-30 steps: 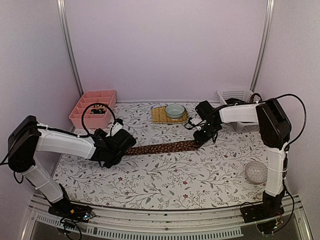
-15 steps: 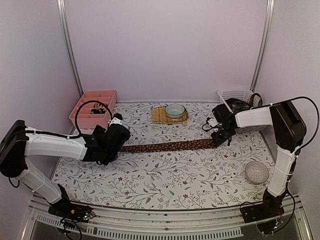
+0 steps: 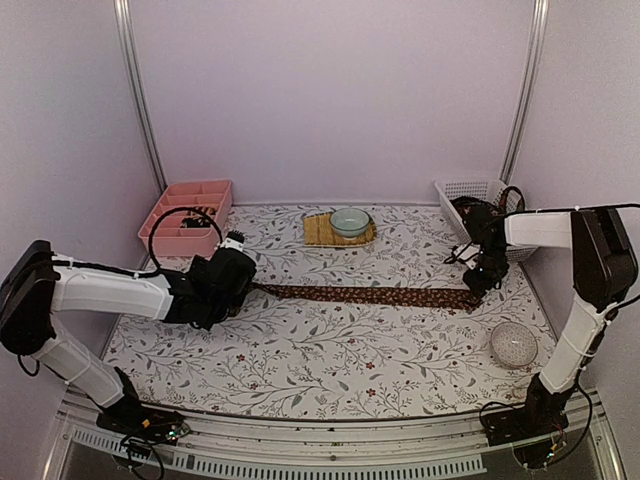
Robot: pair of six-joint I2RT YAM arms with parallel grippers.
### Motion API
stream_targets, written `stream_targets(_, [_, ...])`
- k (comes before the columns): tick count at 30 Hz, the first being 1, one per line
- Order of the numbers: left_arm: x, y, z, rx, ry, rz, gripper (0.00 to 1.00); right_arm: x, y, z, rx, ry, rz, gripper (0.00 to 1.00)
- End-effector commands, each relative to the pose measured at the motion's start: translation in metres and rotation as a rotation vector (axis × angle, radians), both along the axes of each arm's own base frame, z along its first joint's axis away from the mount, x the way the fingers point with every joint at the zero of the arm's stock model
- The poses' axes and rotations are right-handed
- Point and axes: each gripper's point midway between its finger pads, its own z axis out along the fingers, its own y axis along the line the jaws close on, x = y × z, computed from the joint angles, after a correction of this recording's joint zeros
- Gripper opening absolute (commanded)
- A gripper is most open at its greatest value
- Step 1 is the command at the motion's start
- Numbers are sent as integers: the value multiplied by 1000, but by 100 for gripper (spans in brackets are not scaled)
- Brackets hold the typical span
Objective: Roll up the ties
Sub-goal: Flatten out the tie at the center of the board.
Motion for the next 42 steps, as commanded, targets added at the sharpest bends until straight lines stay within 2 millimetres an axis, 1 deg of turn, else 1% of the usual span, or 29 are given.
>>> stream_targets(1, [1, 1, -19, -86, 55, 0, 86, 25, 33, 94, 190, -173, 27, 53])
stream_targets(4, [1, 6, -28, -106, 101, 18, 88, 34, 71, 114, 321, -197, 78, 56])
stream_targets(6, [1, 11, -31, -129, 119, 35, 89, 35, 101, 118, 388, -195, 128, 57])
stream_targets(9, [4, 9, -33, -200, 148, 36, 89, 34, 142, 117, 454, -177, 200, 57])
stream_targets(11, [7, 8, -38, -229, 178, 42, 88, 33, 164, 113, 480, -157, 239, 57])
stream_targets(15, [11, 11, -53, -254, 253, 62, 85, 37, 188, 102, 524, -125, 262, 57])
stream_targets(18, [15, 10, -58, -284, 287, 49, 84, 36, 197, 90, 546, -95, 259, 57])
stream_targets(21, [18, 6, -61, -319, 316, 6, 83, 32, 202, 84, 559, -89, 262, 57])
stream_targets(26, [22, 9, -71, -311, 382, -19, 83, 24, 203, 75, 564, -71, 267, 57])
stream_targets(30, [24, 0, -82, -332, 447, -73, 79, 19, 203, 67, 559, -50, 272, 57])
stream_targets(32, [25, 2, -88, -324, 471, -69, 74, 16, 204, 65, 561, -43, 275, 57])
stream_targets(36, [28, 13, -94, -319, 495, -44, 62, 13, 205, 65, 568, -37, 278, 57])
stream_targets(39, [31, 19, -95, -320, 500, -32, 51, 11, 207, 65, 574, -34, 283, 57])
stream_targets(41, [33, 20, -96, -317, 505, -31, 41, 10, 208, 65, 575, -34, 286, 57])
stream_targets(42, [33, 20, -98, -313, 513, -28, 40, 9, 208, 66, 576, -33, 289, 57])
